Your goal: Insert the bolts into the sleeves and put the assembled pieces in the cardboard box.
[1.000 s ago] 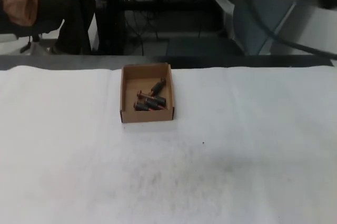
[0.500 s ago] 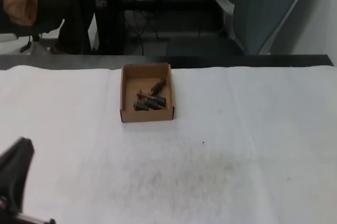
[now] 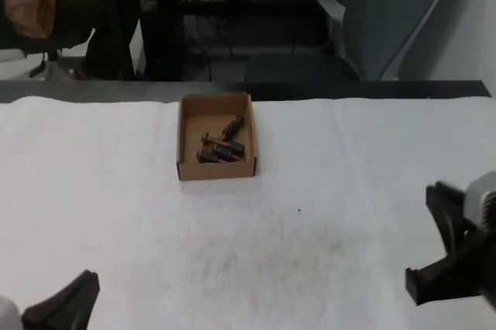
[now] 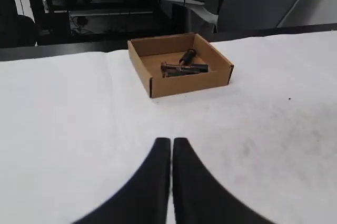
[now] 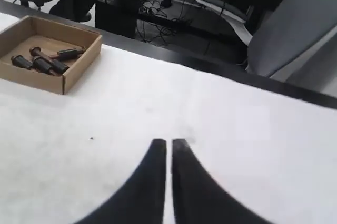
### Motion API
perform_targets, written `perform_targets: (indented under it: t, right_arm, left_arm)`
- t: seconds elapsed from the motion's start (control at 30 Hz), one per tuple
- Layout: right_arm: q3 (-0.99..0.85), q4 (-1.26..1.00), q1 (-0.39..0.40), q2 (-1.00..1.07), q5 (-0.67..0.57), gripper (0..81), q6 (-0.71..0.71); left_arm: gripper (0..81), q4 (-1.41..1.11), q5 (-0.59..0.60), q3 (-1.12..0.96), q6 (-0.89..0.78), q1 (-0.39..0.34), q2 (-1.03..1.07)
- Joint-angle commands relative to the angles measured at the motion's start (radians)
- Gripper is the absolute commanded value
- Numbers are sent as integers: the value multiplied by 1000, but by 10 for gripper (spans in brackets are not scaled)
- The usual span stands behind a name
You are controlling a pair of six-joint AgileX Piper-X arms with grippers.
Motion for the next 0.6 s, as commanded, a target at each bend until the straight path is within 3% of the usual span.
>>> perform_targets:
  t: [0.0, 0.17, 0.3, 0.57]
  right_arm:
    - [52, -120, -88, 39, -83, 0, 57]
    - [120, -187, -262, 138, -276, 0, 93]
    - [142, -196, -371, 217, -328, 0, 130]
    - [142, -199, -413, 244, -267, 0, 133]
  left_arm:
    - [18, -11, 1, 5, -12, 1, 3]
    - [18, -11, 1, 5, -12, 1, 3]
    - [18, -14, 4, 5, -12, 1, 3]
    - [18, -12, 8, 5, -12, 1, 3]
